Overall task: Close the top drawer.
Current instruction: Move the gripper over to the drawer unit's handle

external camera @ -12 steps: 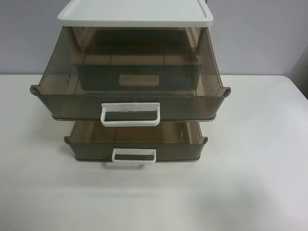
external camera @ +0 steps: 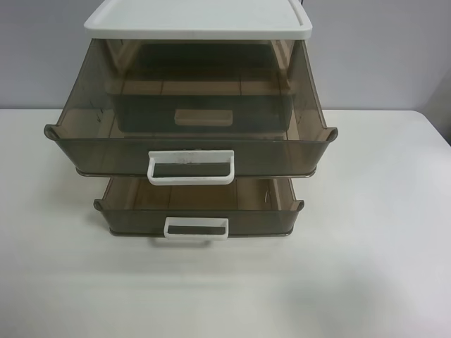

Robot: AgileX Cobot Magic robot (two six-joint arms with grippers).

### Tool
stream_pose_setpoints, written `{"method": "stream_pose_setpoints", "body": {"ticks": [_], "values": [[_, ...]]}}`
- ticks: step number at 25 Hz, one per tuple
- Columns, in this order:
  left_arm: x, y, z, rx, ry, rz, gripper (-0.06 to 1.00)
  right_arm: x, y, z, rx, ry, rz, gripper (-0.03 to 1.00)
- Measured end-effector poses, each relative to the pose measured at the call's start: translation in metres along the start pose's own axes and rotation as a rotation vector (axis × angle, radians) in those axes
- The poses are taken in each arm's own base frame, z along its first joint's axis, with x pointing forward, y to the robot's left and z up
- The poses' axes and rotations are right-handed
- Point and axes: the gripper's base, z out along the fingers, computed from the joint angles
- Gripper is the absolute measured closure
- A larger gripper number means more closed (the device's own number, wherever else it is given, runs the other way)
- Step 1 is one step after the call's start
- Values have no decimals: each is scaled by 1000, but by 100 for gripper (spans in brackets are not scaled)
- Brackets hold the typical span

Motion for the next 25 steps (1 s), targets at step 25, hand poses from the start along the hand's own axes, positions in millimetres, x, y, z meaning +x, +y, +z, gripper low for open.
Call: {"method": "stream_pose_setpoints", "body": {"ticks": [25], "values": [[0,0,0,0,0,0,-5,-166,152,89,-716,237,-591,-3]]}}
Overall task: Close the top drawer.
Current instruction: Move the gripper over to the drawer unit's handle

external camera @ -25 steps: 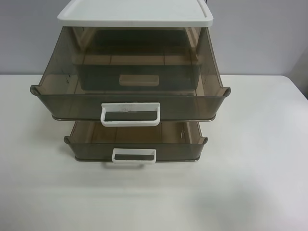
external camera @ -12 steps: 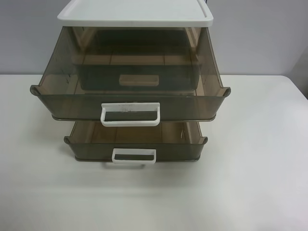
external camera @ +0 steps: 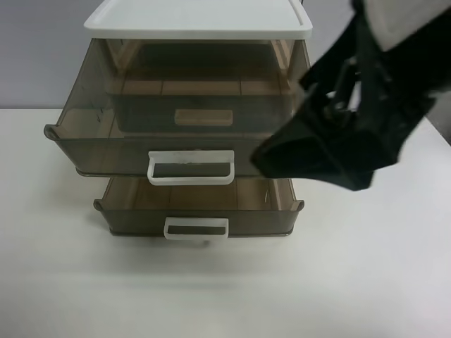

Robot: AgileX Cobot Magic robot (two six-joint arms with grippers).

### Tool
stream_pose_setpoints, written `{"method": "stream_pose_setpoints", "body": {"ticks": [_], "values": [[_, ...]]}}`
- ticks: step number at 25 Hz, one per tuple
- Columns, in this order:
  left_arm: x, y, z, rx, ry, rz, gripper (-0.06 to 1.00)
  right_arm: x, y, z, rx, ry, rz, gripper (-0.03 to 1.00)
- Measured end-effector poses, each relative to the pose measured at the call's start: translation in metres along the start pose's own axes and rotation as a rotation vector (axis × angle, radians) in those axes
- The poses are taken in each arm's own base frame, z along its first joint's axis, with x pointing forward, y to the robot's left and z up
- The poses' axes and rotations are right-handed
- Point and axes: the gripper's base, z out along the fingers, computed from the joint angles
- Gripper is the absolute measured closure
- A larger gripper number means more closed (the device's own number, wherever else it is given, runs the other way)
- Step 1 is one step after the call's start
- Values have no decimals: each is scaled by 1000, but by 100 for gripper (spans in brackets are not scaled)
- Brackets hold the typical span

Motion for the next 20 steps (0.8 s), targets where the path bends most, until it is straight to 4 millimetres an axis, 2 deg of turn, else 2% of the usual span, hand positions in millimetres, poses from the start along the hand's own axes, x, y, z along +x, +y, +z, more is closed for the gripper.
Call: {"method": "stream_pose_setpoints", "body": {"ticks": [4,11,15,20], "values": [[0,0,0,0,0,0,-5,-21,29,28,-90,23,-95,-3],[0,0,0,0,0,0,-5,-25,72,74,-178,102,-185,-3],[0,0,0,0,0,0,-5,-22,86,97,-153,165,-232,-3],[0,0,0,0,0,0,-5,-14,86,130,-66,261,-261,-3]]}}
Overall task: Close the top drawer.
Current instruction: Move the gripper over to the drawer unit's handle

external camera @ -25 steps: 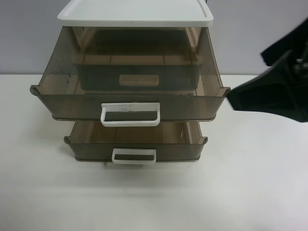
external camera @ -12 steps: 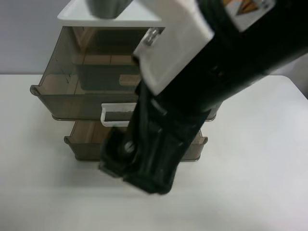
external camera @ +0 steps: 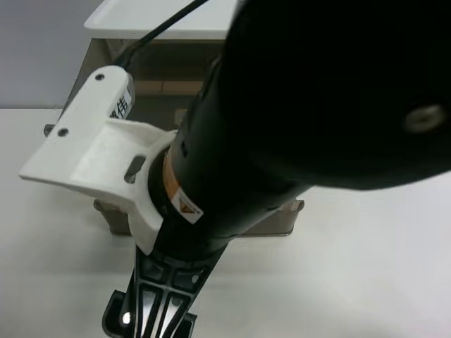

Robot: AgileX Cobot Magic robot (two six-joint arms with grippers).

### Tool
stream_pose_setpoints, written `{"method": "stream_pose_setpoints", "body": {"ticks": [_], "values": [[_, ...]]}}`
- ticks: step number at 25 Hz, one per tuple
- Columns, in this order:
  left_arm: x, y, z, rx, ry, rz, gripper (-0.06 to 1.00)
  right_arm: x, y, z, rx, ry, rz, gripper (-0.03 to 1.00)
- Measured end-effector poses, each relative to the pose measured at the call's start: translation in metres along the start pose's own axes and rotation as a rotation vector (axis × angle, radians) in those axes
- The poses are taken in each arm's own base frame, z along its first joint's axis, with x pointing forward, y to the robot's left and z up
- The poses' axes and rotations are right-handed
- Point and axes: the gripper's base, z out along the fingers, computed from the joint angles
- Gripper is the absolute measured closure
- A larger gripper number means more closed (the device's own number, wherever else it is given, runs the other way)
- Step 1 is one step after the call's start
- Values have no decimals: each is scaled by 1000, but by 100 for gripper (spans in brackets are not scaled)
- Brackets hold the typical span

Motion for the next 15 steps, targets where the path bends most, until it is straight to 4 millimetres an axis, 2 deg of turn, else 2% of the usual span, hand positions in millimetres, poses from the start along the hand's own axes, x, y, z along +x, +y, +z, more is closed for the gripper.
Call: {"method": "stream_pose_setpoints", "body": {"ticks": [5,15], "values": [[0,0,0,0,0,0,-5,1,-4,22,74,75,-21,-3],[0,0,0,0,0,0,-5,5,-21,29,85,92,72,-3]]}}
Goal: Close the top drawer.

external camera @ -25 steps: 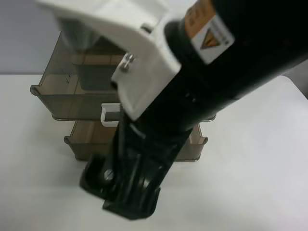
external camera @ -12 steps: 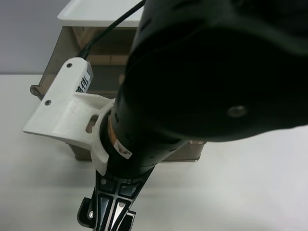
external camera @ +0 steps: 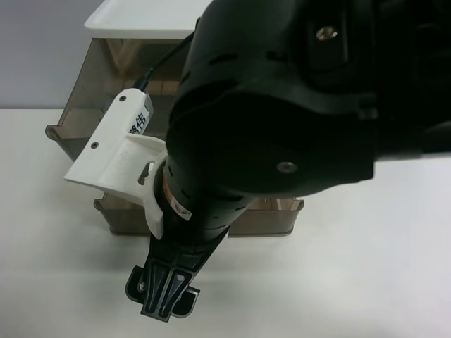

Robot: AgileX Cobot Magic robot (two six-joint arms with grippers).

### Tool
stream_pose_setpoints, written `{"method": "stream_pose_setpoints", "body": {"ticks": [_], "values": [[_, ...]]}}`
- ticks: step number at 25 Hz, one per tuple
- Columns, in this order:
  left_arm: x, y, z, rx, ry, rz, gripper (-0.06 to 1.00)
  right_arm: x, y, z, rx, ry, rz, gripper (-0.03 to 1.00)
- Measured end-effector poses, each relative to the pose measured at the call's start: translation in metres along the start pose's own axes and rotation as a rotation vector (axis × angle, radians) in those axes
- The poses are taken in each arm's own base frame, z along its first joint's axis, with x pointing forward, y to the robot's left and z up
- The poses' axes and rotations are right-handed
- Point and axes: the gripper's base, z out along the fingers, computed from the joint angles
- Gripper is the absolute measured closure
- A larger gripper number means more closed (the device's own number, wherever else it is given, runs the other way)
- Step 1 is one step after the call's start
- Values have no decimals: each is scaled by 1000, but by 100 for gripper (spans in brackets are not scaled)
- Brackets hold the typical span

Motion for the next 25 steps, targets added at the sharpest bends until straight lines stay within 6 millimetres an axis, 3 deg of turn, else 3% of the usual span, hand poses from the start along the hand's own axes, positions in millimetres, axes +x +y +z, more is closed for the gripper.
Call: {"method": "stream_pose_setpoints", "body": {"ticks": [8,14,20,25], "values": [[0,0,0,0,0,0,-5,-3,-4,-3,7,-10,11,-2],[0,0,0,0,0,0,-5,-13,-24,-11,142,-59,-50,-2],[0,0,0,0,0,0,-5,-15,-32,-12,202,-78,-69,-2],[0,0,0,0,0,0,-5,-13,-51,-8,213,-92,-21,-2]]}}
